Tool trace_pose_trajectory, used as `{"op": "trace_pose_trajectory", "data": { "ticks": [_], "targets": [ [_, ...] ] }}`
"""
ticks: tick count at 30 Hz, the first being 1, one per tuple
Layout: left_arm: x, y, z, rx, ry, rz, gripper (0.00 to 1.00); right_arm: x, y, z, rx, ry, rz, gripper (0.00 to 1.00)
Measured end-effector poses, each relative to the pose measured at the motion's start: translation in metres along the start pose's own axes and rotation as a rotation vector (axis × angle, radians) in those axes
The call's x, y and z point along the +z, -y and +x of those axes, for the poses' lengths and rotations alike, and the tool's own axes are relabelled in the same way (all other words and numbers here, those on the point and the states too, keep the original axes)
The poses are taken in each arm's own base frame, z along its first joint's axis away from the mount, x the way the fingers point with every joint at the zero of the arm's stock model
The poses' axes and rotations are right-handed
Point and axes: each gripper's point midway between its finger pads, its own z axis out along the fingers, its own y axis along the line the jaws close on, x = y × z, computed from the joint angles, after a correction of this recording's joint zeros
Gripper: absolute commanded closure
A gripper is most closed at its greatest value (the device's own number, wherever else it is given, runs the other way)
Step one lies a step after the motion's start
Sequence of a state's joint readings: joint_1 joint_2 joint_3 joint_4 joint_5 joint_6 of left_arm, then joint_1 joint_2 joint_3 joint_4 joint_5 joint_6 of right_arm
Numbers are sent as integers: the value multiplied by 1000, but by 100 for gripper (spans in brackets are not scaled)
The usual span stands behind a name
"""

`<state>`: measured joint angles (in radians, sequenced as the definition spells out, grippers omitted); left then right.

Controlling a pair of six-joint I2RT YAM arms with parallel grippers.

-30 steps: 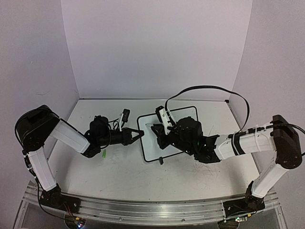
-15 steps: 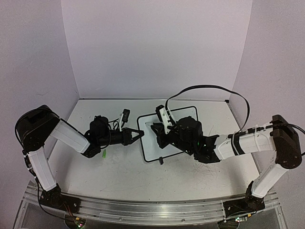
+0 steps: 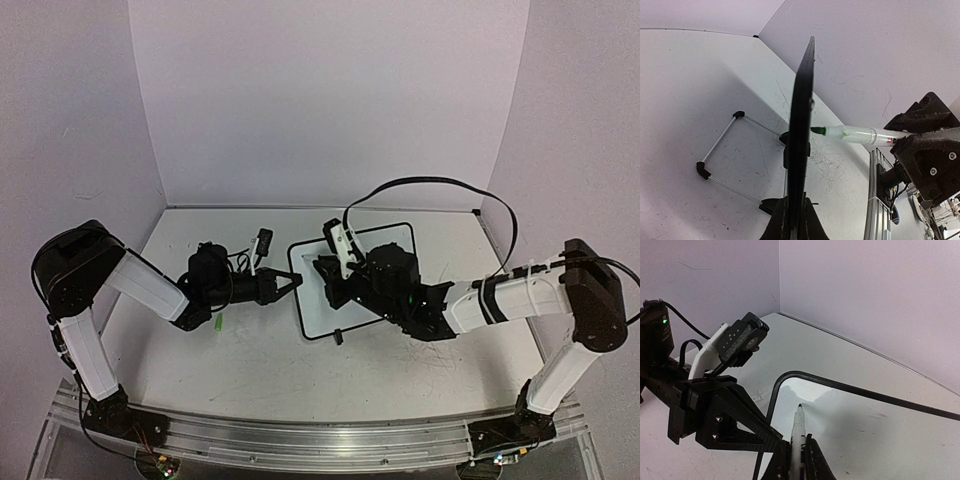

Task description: Write a sentence on the whiteboard

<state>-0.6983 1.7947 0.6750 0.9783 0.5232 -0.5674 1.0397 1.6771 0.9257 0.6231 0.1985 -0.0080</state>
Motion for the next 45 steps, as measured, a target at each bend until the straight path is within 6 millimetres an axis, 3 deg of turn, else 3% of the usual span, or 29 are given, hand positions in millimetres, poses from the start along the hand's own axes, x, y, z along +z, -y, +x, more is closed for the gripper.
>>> {"op": "trace_pose_trajectory", "data": {
  "ticks": [45],
  "targets": [
    [0,-1,0,0,0,-2,100,8,-14,7,36,-17,-29,100]
  ]
}}
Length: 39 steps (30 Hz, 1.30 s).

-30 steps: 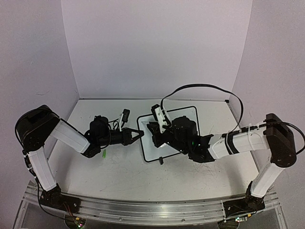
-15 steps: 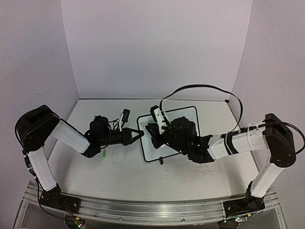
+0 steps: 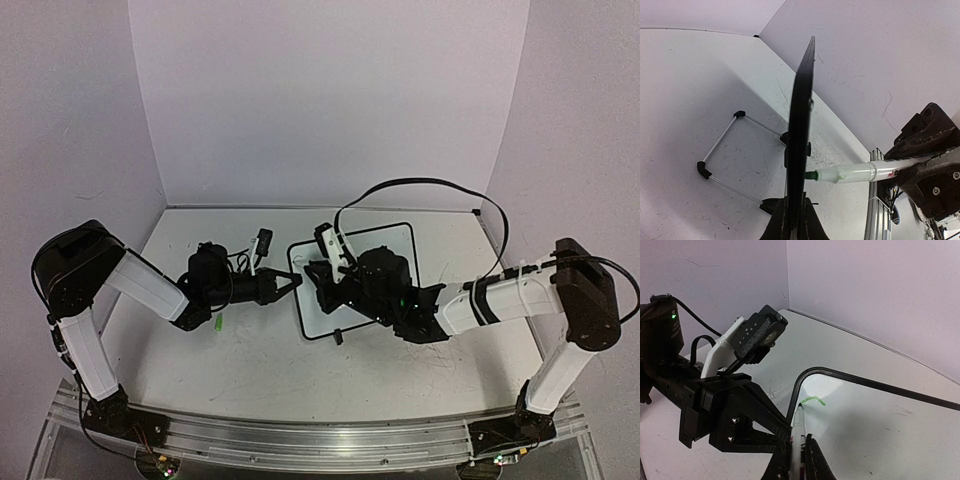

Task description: Write a sentence on the whiteboard

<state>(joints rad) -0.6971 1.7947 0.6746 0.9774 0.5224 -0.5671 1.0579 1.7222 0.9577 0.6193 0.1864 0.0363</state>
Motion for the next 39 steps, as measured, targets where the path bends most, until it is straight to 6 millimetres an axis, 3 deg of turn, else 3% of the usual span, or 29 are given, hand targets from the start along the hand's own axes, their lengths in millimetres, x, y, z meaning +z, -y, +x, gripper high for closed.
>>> {"op": "trace_pose_trajectory", "data": {
  "ticks": [19,39],
  "targets": [
    [0,-1,1,-1,-1,-3,100,-4,-3,17,17,-31,-7,100],
    [-1,-2,1,0,0,-7,100,-6,-1,20,39,-34,19,100]
  ]
}}
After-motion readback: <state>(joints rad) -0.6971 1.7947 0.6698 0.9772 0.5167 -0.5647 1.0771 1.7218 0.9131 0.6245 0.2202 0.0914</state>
